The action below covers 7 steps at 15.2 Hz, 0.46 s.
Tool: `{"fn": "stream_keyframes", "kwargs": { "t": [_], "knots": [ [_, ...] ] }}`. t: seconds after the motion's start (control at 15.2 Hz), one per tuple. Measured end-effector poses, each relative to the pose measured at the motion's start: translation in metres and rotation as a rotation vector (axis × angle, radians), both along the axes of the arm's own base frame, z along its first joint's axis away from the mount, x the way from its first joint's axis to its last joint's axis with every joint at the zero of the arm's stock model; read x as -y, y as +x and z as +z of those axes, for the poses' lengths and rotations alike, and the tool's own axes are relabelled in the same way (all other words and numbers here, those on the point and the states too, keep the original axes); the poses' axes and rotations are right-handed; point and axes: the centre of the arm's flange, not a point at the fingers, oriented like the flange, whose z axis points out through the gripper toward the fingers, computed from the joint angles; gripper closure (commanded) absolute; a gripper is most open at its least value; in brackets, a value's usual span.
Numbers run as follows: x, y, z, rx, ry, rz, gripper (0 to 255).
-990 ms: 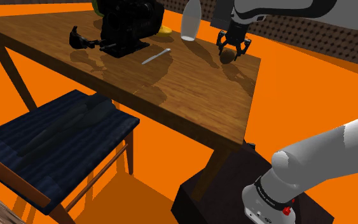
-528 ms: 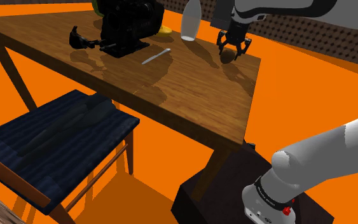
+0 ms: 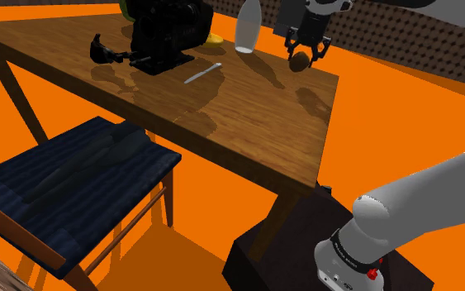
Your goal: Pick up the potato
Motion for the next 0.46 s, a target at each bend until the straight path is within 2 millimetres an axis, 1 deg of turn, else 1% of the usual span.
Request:
{"fn": "stream_keyframes", "kwargs": {
  "t": [0.46],
  "knots": [
    [0.0,0.0,0.035,0.0,0.0,0.0,255]
  ]
}}
